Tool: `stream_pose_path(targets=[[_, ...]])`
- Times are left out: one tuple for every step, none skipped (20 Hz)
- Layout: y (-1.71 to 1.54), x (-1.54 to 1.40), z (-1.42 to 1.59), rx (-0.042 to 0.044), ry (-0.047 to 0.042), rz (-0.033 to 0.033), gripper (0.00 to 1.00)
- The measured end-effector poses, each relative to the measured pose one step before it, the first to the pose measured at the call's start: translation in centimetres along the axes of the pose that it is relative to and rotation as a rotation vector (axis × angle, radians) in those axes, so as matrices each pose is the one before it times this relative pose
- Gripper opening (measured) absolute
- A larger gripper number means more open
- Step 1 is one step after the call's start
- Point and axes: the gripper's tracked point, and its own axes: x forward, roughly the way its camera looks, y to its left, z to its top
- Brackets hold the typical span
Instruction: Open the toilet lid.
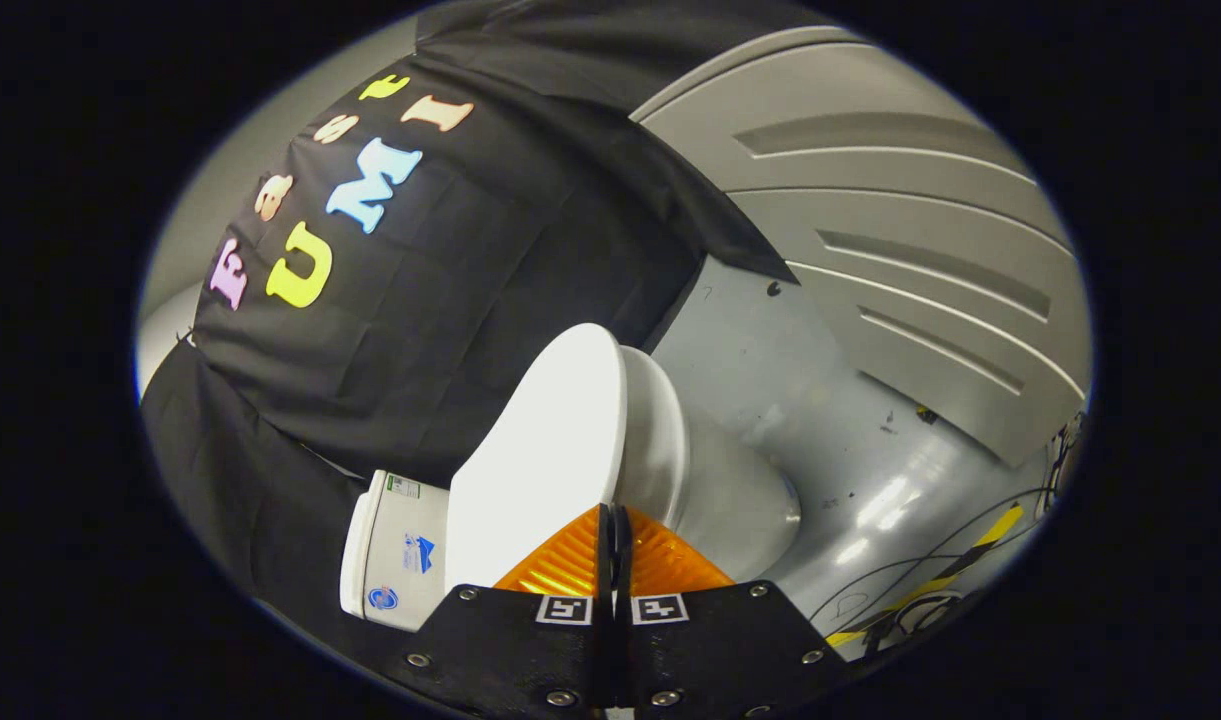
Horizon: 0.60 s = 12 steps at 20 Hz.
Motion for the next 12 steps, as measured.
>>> stream_pose_path(targets=[[0.570,-0.336,0.401,-0.02657,-0.00644,-0.00356,0.00],[0.672,-0.338,0.310,-0.02709,-0.01165,-0.00295,0.00],[0.780,-0.392,0.481,-0.02561,-0.01202,-0.00279,0.00],[0.727,-0.317,0.430,-0.02552,-0.01550,-0.00393,0.00],[0.807,-0.410,0.415,-0.03021,-0.01007,-0.00693,0.00],[0.753,-0.384,0.387,-0.02986,-0.01023,-0.00770,0.00],[0.835,-0.318,0.566,-0.02879,-0.01243,-0.00685,0.00],[0.919,-0.432,0.479,-0.02778,-0.01220,-0.00485,0.00],[0.846,-0.504,0.500,-0.02802,-0.01497,-0.00210,0.00],[0.926,-0.482,0.484,-0.02901,-0.01271,0.00216,0.00],[1.027,-0.335,0.689,-0.02813,-0.01535,0.00330,0.00],[0.854,-0.302,0.601,-0.02453,-0.01222,0.00008,0.00]])
